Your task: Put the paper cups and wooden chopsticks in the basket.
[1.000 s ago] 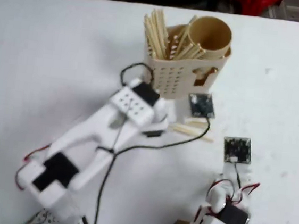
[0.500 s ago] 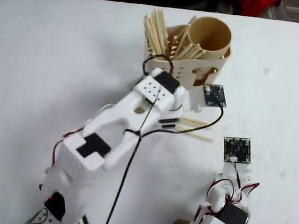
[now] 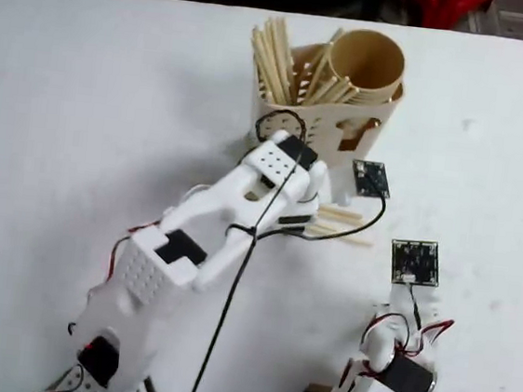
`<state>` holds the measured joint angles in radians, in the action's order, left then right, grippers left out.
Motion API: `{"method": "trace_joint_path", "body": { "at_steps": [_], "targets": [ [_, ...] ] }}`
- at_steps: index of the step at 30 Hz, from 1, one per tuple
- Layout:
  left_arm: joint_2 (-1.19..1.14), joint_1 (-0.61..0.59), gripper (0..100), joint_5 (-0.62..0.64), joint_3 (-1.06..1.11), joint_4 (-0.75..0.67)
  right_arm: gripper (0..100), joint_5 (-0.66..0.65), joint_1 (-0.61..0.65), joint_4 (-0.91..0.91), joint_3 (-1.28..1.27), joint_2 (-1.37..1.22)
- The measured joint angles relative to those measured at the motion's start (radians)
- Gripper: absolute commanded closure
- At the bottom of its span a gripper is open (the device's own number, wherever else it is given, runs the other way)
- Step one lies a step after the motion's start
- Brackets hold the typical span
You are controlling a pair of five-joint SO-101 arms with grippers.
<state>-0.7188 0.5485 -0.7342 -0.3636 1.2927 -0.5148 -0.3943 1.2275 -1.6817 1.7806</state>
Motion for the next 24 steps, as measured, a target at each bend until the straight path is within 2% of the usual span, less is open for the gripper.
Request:
{"method": "trace_joint_path", "body": {
  "at_steps": [8, 13, 24],
  "targets": [
    [-0.025, 0.002, 86, 0.000, -0.011, -0.005, 98.1, 0.000, 0.000, 0.000, 0.000, 0.000],
    [-0.026, 0.011, 98, 0.000, -0.011, 0.011, 98.1, 0.000, 0.000, 0.000, 0.000, 0.000],
    [-0.031, 0.012, 98, 0.000, -0.017, 0.048, 98.1, 0.000, 0.000, 0.000, 0.000, 0.000]
  ]
}}
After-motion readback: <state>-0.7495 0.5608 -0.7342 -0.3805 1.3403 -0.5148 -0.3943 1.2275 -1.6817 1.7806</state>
